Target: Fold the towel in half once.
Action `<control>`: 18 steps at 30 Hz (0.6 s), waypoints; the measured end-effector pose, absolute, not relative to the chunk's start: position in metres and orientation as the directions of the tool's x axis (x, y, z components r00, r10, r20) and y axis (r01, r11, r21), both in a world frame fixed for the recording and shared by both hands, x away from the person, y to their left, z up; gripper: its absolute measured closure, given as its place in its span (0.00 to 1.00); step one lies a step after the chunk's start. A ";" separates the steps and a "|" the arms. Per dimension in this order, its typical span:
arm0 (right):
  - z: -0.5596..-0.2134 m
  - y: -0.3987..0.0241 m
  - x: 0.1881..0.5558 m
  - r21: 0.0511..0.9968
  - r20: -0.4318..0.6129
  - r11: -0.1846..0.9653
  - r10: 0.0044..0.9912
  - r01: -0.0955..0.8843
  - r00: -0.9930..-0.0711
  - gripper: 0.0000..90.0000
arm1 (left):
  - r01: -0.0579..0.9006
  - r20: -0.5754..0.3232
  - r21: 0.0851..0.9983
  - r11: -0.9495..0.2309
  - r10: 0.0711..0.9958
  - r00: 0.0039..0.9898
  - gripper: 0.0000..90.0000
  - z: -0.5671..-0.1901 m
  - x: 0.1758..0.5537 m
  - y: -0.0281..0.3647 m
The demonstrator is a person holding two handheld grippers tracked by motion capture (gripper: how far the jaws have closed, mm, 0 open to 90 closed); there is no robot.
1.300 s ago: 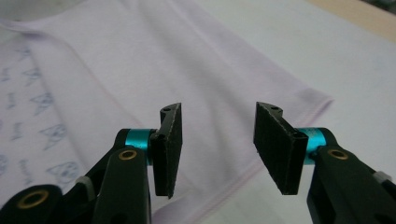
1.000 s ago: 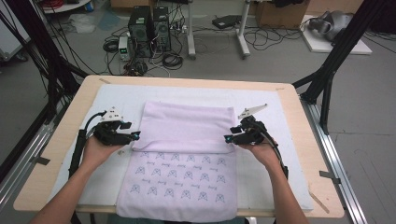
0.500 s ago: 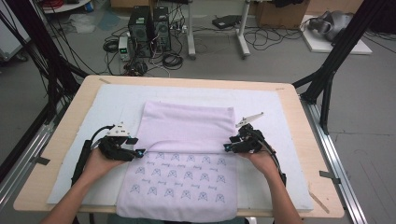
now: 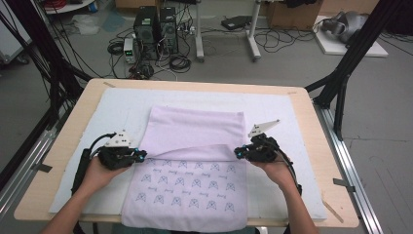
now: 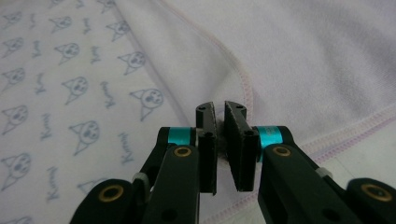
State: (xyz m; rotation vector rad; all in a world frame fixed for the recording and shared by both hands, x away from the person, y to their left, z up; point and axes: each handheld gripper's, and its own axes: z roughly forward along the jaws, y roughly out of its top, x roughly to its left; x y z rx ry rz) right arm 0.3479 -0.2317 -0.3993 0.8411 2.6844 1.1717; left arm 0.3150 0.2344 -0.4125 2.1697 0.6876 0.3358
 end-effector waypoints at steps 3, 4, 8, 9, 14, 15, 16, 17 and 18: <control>-0.391 -0.239 0.334 0.740 0.125 0.524 0.509 0.422 -0.852 0.93 | 0.336 0.023 0.789 -0.514 0.572 0.820 0.95 -0.406 0.301 0.237; -0.390 -0.241 0.328 0.747 0.133 0.514 0.505 0.421 -0.853 0.93 | 0.329 0.027 0.792 -0.515 0.568 0.823 0.95 -0.404 0.295 0.237; -0.388 -0.249 0.301 0.782 0.136 0.486 0.478 0.390 -0.868 0.93 | 0.308 0.039 0.794 -0.525 0.548 0.836 0.95 -0.400 0.270 0.241; -0.388 -0.249 0.292 0.789 0.138 0.480 0.471 0.384 -0.871 0.93 | 0.303 0.044 0.793 -0.528 0.546 0.837 0.95 -0.399 0.263 0.243; -0.391 -0.252 0.250 0.795 0.143 0.492 0.417 0.355 -0.898 0.93 | 0.297 0.037 0.802 -0.519 0.539 0.841 0.95 -0.394 0.223 0.256; -0.391 -0.253 0.242 0.796 0.145 0.495 0.404 0.349 -0.903 0.93 | 0.298 0.031 0.799 -0.522 0.531 0.847 0.95 -0.394 0.214 0.258; -0.391 -0.254 0.233 0.793 0.158 0.498 0.388 0.351 -0.908 0.93 | 0.297 0.029 0.798 -0.524 0.526 0.850 0.95 -0.393 0.207 0.259; -0.391 -0.255 0.227 0.795 0.173 0.495 0.371 0.352 -0.912 0.92 | 0.298 0.023 0.792 -0.532 0.514 0.857 0.95 -0.393 0.198 0.260; -0.391 -0.256 0.219 0.796 0.192 0.494 0.343 0.351 -0.919 0.87 | 0.297 0.023 0.784 -0.544 0.504 0.863 0.95 -0.394 0.193 0.261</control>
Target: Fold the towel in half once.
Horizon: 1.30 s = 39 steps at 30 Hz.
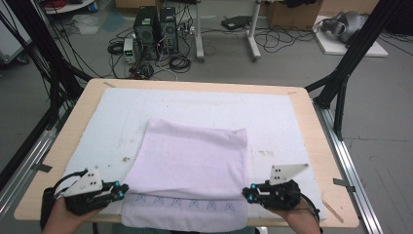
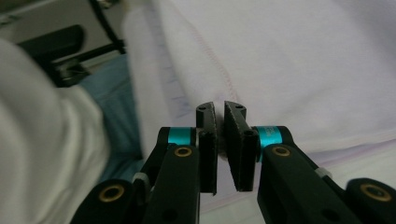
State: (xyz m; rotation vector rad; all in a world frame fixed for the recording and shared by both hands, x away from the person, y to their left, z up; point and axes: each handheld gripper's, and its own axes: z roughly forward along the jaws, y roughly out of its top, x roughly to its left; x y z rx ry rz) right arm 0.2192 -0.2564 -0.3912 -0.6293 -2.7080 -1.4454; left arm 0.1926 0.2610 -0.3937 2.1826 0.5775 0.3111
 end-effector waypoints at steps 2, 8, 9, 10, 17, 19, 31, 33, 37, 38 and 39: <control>-0.392 -0.258 0.214 0.786 0.214 0.496 0.343 0.370 -0.915 0.69 | 0.310 0.029 0.771 -0.556 0.517 0.855 0.84 -0.396 0.191 0.261; -0.397 -0.263 0.253 0.776 0.173 0.479 0.465 0.411 -0.869 0.58 | 0.346 0.022 0.784 -0.515 0.581 0.814 0.55 -0.399 0.229 0.256; -0.398 -0.261 0.263 0.765 0.147 0.492 0.493 0.415 -0.857 0.56 | 0.344 0.027 0.788 -0.510 0.587 0.809 0.52 -0.398 0.238 0.254; -0.398 -0.259 0.274 0.754 0.131 0.504 0.513 0.421 -0.848 0.54 | 0.344 0.030 0.793 -0.502 0.596 0.802 0.52 -0.397 0.248 0.251; -0.404 -0.254 0.353 0.726 0.102 0.483 0.628 0.489 -0.771 0.54 | 0.414 -0.004 0.813 -0.409 0.708 0.706 0.54 -0.400 0.327 0.240; -0.408 -0.252 0.367 0.720 0.148 0.454 0.638 0.525 -0.755 0.57 | 0.437 -0.040 0.809 -0.394 0.705 0.709 0.61 -0.408 0.341 0.238; -0.430 -0.204 0.356 0.609 0.105 0.650 0.501 0.454 -0.859 0.82 | 0.416 0.006 0.720 -0.556 0.605 0.797 0.95 -0.436 0.336 0.214; -0.429 -0.205 0.357 0.617 0.105 0.649 0.491 0.444 -0.865 0.96 | 0.412 0.016 0.720 -0.559 0.606 0.795 0.97 -0.434 0.335 0.215; -0.423 -0.208 0.354 0.624 0.095 0.652 0.484 0.431 -0.870 0.98 | 0.404 0.006 0.742 -0.536 0.607 0.794 0.98 -0.426 0.331 0.219; -0.420 -0.209 0.352 0.633 0.096 0.646 0.482 0.427 -0.871 0.98 | 0.395 0.009 0.752 -0.528 0.607 0.794 0.98 -0.423 0.328 0.221; -0.415 -0.212 0.349 0.649 0.101 0.631 0.481 0.425 -0.871 0.98 | 0.389 0.009 0.756 -0.526 0.602 0.798 0.98 -0.421 0.326 0.222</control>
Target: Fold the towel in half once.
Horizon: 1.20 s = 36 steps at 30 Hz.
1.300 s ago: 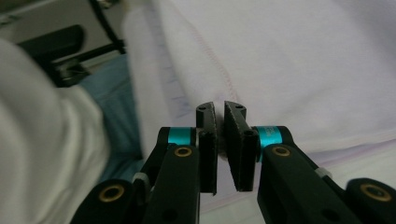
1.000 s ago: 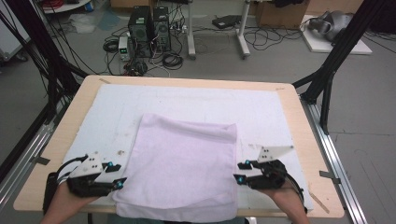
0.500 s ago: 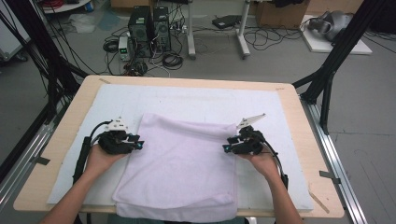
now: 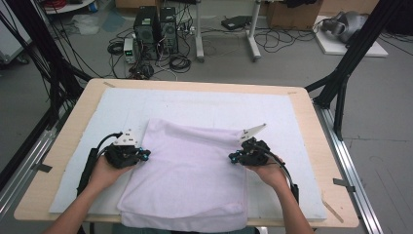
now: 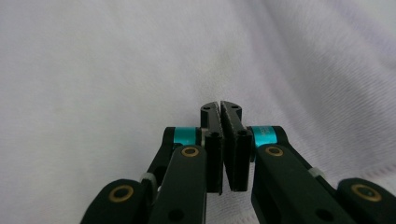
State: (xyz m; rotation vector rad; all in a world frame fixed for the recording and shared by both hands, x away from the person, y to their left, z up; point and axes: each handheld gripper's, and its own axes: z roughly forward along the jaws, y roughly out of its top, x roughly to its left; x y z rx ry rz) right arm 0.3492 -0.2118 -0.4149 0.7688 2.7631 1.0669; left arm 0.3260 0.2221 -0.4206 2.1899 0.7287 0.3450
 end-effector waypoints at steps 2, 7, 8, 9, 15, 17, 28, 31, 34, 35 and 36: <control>-0.408 -0.214 0.344 0.659 0.100 0.630 0.468 0.411 -0.878 0.98 | 0.379 0.010 0.759 -0.529 0.592 0.806 0.98 -0.416 0.319 0.224; -0.402 -0.218 0.331 0.644 0.170 0.650 0.392 0.403 -0.904 0.94 | 0.375 -0.019 0.770 -0.516 0.569 0.822 0.96 -0.411 0.304 0.230; -0.401 -0.220 0.329 0.651 0.188 0.642 0.380 0.405 -0.906 0.93 | 0.380 -0.035 0.769 -0.514 0.560 0.828 0.95 -0.410 0.303 0.231; -0.400 -0.222 0.327 0.664 0.200 0.630 0.368 0.402 -0.908 0.92 | 0.385 -0.053 0.768 -0.512 0.548 0.835 0.95 -0.410 0.301 0.232; -0.393 -0.238 0.336 0.702 0.165 0.575 0.443 0.421 -0.881 0.80 | 0.406 -0.053 0.785 -0.468 0.602 0.797 0.78 -0.399 0.319 0.236; -0.392 -0.243 0.347 0.716 0.144 0.549 0.489 0.431 -0.860 0.78 | 0.409 -0.040 0.797 -0.443 0.638 0.769 0.78 -0.396 0.334 0.234; -0.423 -0.252 0.415 0.692 0.082 0.462 0.712 0.554 -0.698 0.50 | 0.564 -0.052 0.771 -0.296 0.853 0.519 0.54 -0.416 0.427 0.219; -0.437 -0.247 0.423 0.658 0.106 0.469 0.716 0.589 -0.690 0.56 | 0.634 -0.097 0.715 -0.294 0.856 0.507 0.51 -0.431 0.438 0.215; -0.434 -0.247 0.428 0.679 0.110 0.474 0.690 0.561 -0.716 0.97 | 0.621 -0.090 0.717 -0.316 0.842 0.532 0.94 -0.436 0.440 0.212; -0.431 -0.247 0.432 0.659 0.100 0.488 0.698 0.573 -0.709 0.97 | 0.615 -0.084 0.723 -0.315 0.843 0.531 0.96 -0.434 0.441 0.211; -0.427 -0.247 0.436 0.649 0.076 0.502 0.704 0.571 -0.706 0.98 | 0.608 -0.064 0.725 -0.325 0.847 0.528 0.96 -0.431 0.443 0.210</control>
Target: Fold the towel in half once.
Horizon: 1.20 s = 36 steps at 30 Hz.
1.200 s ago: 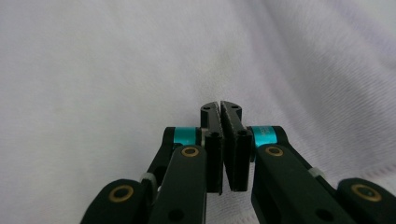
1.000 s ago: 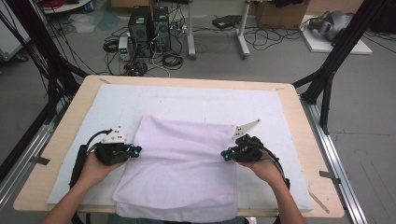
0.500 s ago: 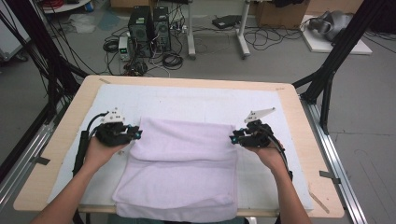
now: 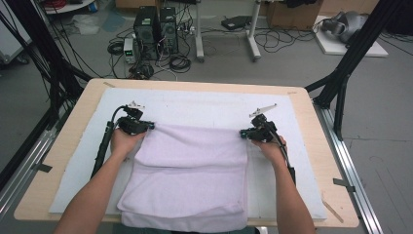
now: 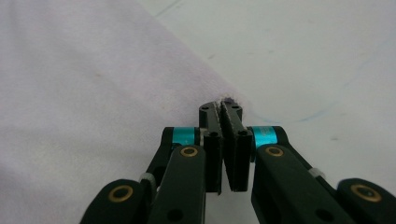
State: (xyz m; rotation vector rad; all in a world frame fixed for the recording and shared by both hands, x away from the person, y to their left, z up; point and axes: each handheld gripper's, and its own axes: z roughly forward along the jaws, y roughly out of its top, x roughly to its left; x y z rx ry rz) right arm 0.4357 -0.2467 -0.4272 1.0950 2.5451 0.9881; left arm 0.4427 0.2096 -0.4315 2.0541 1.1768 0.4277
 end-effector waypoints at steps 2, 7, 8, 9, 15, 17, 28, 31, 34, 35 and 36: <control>-0.412 -0.249 0.443 0.678 0.041 0.492 0.717 0.546 -0.696 0.98 | 0.583 -0.061 0.756 -0.296 0.856 0.514 0.96 -0.421 0.446 0.210; -0.353 -0.252 0.460 0.745 -0.068 0.472 0.757 0.471 -0.650 0.98 | 0.493 -0.048 0.842 -0.219 0.880 0.473 0.97 -0.367 0.464 0.214; -0.341 -0.253 0.464 0.753 -0.092 0.476 0.760 0.454 -0.644 0.98 | 0.471 -0.039 0.856 -0.214 0.881 0.471 0.97 -0.356 0.467 0.213; -0.330 -0.253 0.466 0.771 -0.110 0.468 0.767 0.432 -0.633 0.94 | 0.456 -0.004 0.860 -0.232 0.889 0.459 0.94 -0.348 0.470 0.211; -0.336 -0.262 0.471 0.768 -0.046 0.412 0.798 0.489 -0.601 0.63 | 0.495 0.009 0.833 -0.247 0.900 0.435 0.58 -0.351 0.467 0.222; -0.348 -0.262 0.463 0.743 -0.020 0.433 0.777 0.510 -0.629 0.60 | 0.505 -0.004 0.826 -0.253 0.891 0.453 0.57 -0.362 0.457 0.228; -0.370 -0.251 0.387 0.755 0.056 0.479 0.633 0.447 -0.772 0.59 | 0.442 0.008 0.827 -0.348 0.793 0.609 0.54 -0.390 0.375 0.238; -0.371 -0.248 0.363 0.771 0.047 0.488 0.598 0.410 -0.800 0.58 | 0.414 0.029 0.824 -0.386 0.759 0.650 0.54 -0.395 0.349 0.236; -0.376 -0.244 0.345 0.770 0.034 0.510 0.567 0.383 -0.823 0.57 | 0.396 0.028 0.821 -0.410 0.723 0.690 0.54 -0.400 0.327 0.234; -0.378 -0.244 0.340 0.772 0.038 0.509 0.560 0.380 -0.828 0.57 | 0.392 0.029 0.822 -0.414 0.717 0.696 0.54 -0.402 0.321 0.234; -0.381 -0.244 0.335 0.778 0.048 0.503 0.551 0.377 -0.833 0.57 | 0.384 0.018 0.830 -0.404 0.708 0.706 0.54 -0.403 0.312 0.235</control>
